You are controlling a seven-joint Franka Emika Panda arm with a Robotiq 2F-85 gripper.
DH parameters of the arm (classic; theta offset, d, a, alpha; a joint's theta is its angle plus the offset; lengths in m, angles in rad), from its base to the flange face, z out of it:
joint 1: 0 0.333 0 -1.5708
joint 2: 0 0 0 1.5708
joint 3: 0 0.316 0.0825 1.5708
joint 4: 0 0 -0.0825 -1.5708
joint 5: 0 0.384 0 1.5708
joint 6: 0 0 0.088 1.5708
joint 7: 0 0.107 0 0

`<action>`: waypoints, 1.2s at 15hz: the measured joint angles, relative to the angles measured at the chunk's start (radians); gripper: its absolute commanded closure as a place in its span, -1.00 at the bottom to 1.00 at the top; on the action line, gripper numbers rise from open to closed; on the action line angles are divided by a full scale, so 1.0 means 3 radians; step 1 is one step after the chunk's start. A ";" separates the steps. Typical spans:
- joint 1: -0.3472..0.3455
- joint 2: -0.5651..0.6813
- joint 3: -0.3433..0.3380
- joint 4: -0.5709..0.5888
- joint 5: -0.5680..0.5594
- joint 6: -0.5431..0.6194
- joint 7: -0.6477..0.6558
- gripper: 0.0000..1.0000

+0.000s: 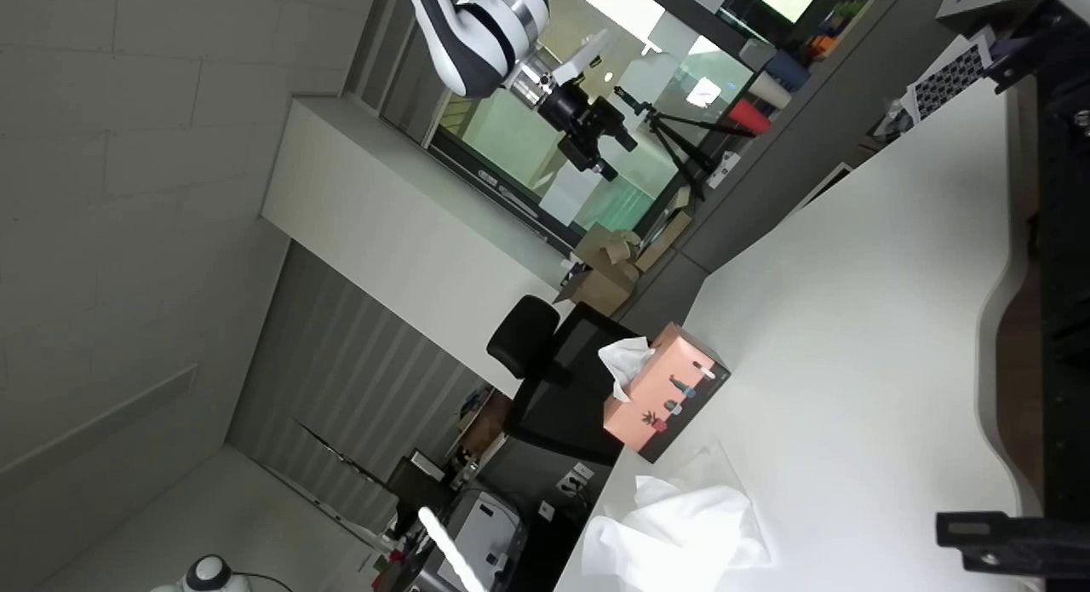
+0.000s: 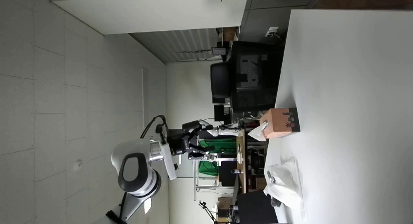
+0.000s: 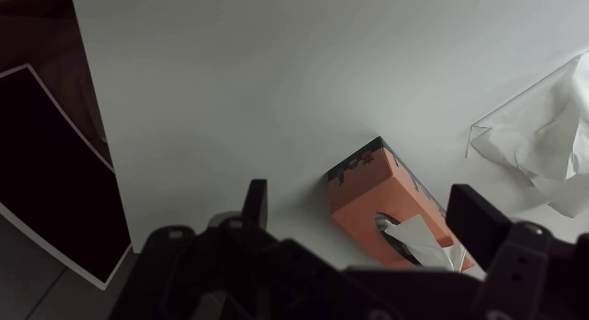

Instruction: Remove the wipe and put it on the table

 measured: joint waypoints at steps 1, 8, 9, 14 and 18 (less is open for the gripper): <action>0.0000 -0.0012 -0.0003 0.0000 0.0000 -0.0005 -0.0001 -1.00; 0.0000 -0.0019 -0.0010 0.0000 0.0000 -0.0007 -0.0007 -1.00; 0.0000 -0.0019 -0.0010 0.0000 0.0000 -0.0007 -0.0007 -1.00; -0.0130 0.0013 0.0150 -0.0007 0.0085 0.0035 -0.0207 -1.00; -0.0165 0.0315 0.0381 0.0056 0.0373 0.0294 -0.1016 -1.00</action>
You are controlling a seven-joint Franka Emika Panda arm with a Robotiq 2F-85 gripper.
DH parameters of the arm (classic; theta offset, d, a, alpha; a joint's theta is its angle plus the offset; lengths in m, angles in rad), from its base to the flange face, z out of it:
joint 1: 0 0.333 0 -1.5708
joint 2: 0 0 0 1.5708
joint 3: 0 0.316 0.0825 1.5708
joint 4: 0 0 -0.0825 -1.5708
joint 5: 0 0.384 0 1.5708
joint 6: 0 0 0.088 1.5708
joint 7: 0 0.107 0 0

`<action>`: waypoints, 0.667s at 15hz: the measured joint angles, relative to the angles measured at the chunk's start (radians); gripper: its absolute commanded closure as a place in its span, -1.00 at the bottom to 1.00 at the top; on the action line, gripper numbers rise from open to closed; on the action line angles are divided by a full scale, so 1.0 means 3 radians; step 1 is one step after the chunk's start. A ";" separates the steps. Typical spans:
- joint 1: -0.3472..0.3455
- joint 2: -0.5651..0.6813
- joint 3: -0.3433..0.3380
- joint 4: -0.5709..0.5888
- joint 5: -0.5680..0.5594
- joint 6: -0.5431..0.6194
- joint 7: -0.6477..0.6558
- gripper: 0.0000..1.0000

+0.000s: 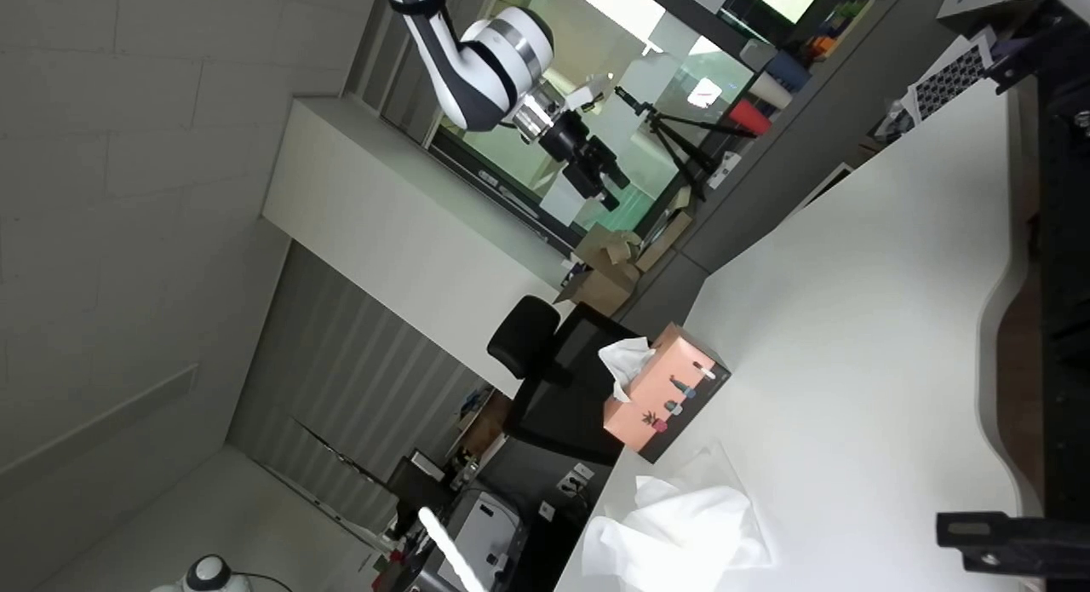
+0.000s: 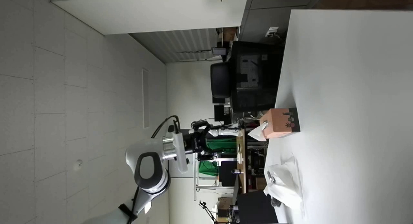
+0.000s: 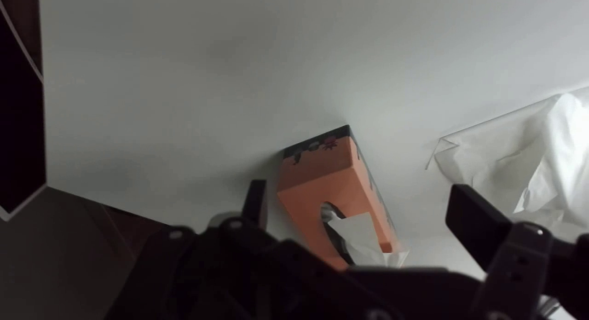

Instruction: Remove the wipe and put it on the table

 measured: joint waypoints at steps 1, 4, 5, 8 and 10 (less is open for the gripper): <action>-0.0003 0.0135 0.0077 0.0048 0.0090 0.0065 -0.0196 -1.00; -0.0041 0.0621 0.0374 0.0240 0.0210 0.0298 -0.0664 -1.00; -0.0053 0.0792 0.0474 0.0311 0.0167 0.0414 -0.0752 -1.00; -0.0057 0.1284 0.0686 0.0540 -0.0217 0.0817 -0.0811 -1.00; -0.0051 0.1538 0.0754 0.0676 -0.0444 0.1031 -0.0803 -1.00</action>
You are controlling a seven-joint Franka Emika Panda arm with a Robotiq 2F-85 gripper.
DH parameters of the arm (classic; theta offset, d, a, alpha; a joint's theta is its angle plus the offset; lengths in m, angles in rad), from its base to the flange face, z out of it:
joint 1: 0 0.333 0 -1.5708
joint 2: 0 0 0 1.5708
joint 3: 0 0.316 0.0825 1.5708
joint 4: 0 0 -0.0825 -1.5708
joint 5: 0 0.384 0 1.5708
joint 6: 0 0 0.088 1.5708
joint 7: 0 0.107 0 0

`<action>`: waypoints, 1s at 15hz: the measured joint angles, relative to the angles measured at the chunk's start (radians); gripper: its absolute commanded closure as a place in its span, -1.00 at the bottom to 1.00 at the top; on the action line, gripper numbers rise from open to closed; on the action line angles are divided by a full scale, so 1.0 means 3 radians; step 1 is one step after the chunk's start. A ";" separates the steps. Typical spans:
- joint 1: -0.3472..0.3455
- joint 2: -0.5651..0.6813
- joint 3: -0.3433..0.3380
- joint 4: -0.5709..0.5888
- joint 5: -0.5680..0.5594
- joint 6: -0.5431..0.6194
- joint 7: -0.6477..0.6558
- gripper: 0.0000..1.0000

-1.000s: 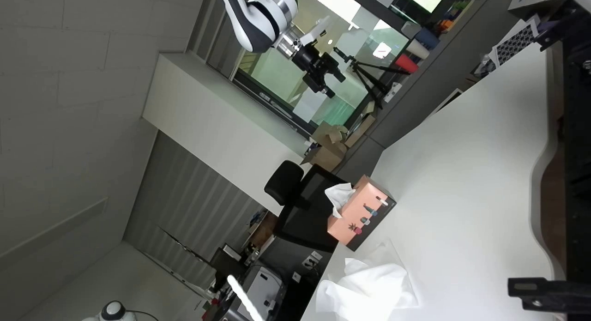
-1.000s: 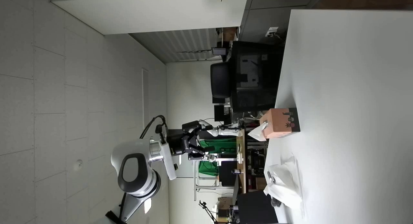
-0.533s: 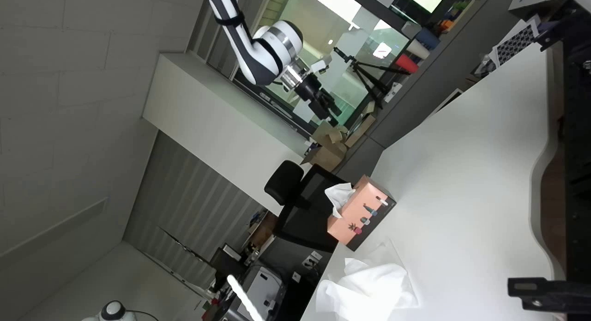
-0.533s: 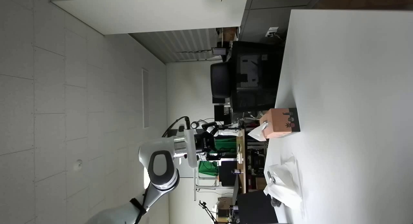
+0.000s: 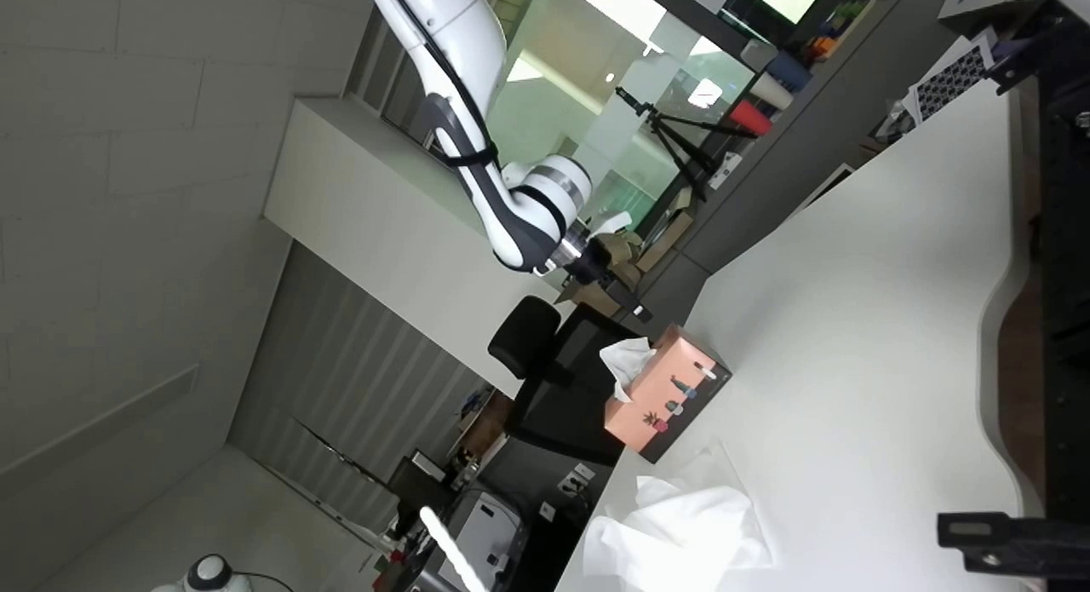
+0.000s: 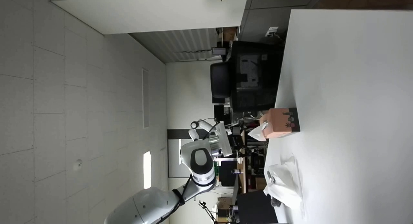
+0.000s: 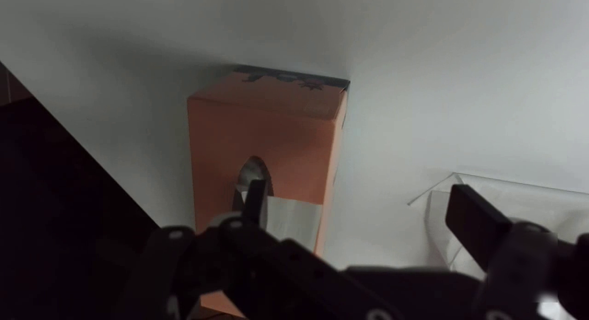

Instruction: Remove the wipe and put it on the table

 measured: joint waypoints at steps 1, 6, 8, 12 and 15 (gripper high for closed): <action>0.0002 0.0071 0.0010 0.0048 -0.0024 0.0038 -0.0001 -1.00; -0.0011 0.0110 0.0012 0.0121 -0.0055 0.0046 -0.0003 -1.00; -0.0011 0.0110 0.0012 0.0124 -0.0056 0.0046 -0.0003 -1.00; -0.0020 0.0113 0.0026 0.0125 -0.0071 0.0064 0.0004 -1.00; -0.0118 0.0173 0.0170 0.0124 -0.0071 0.0374 0.0008 -1.00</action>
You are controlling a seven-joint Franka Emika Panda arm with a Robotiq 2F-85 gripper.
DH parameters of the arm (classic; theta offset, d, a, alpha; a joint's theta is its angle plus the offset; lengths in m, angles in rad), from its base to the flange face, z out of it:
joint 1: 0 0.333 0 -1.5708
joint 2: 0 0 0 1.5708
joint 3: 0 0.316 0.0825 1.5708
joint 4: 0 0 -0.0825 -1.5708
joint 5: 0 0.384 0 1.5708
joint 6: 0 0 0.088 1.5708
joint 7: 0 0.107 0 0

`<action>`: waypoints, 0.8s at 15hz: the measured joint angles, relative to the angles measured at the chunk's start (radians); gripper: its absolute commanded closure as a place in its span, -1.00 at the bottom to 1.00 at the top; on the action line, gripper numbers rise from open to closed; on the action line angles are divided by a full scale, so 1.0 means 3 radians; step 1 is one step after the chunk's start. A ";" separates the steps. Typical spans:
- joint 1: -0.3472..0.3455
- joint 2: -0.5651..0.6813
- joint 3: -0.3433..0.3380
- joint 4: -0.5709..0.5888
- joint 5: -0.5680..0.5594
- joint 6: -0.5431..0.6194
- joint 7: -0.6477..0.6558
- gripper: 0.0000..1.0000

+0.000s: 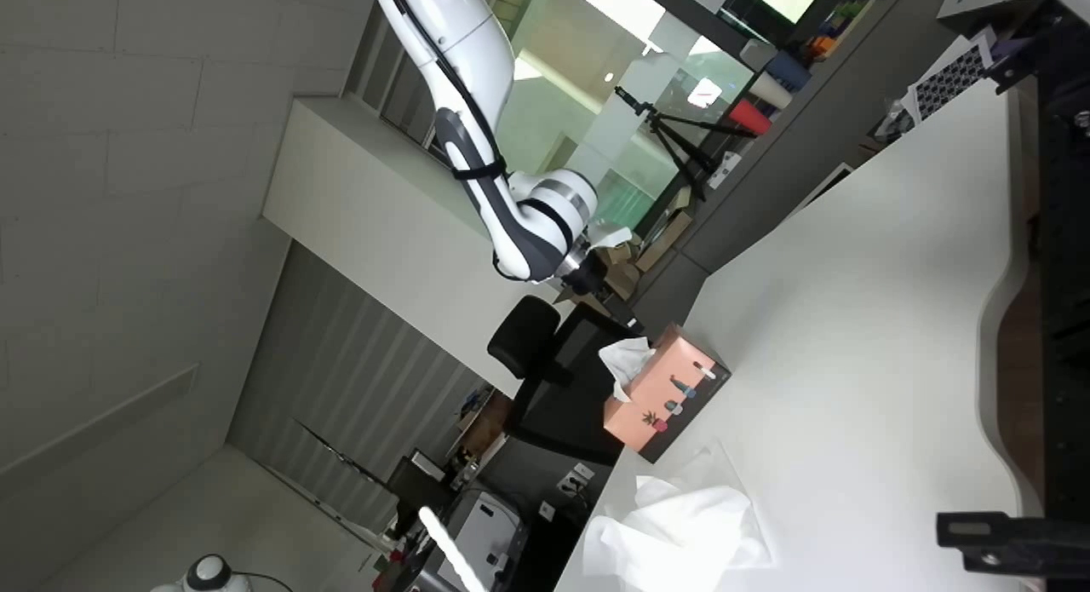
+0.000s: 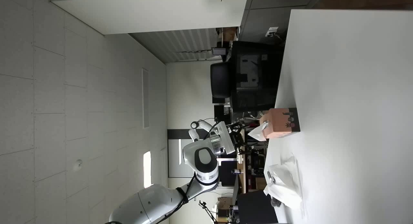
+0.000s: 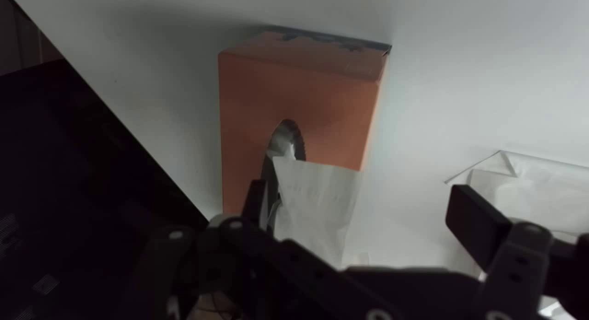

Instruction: Remove the wipe and put it on the table

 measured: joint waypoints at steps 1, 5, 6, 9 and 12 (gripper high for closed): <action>-0.0034 0.0033 0.0054 0.0000 0.0000 0.0127 0.0003 -1.00; -0.0121 0.0202 0.0213 0.0009 -0.0055 0.0548 0.0019 -1.00; -0.0123 0.0249 0.0226 0.0013 -0.0093 0.0665 0.0025 -1.00; -0.0124 0.0402 0.0236 0.0021 -0.0298 0.1143 0.0084 -0.49; -0.0094 0.0558 0.0196 0.0026 -0.0533 0.1604 0.0204 -0.06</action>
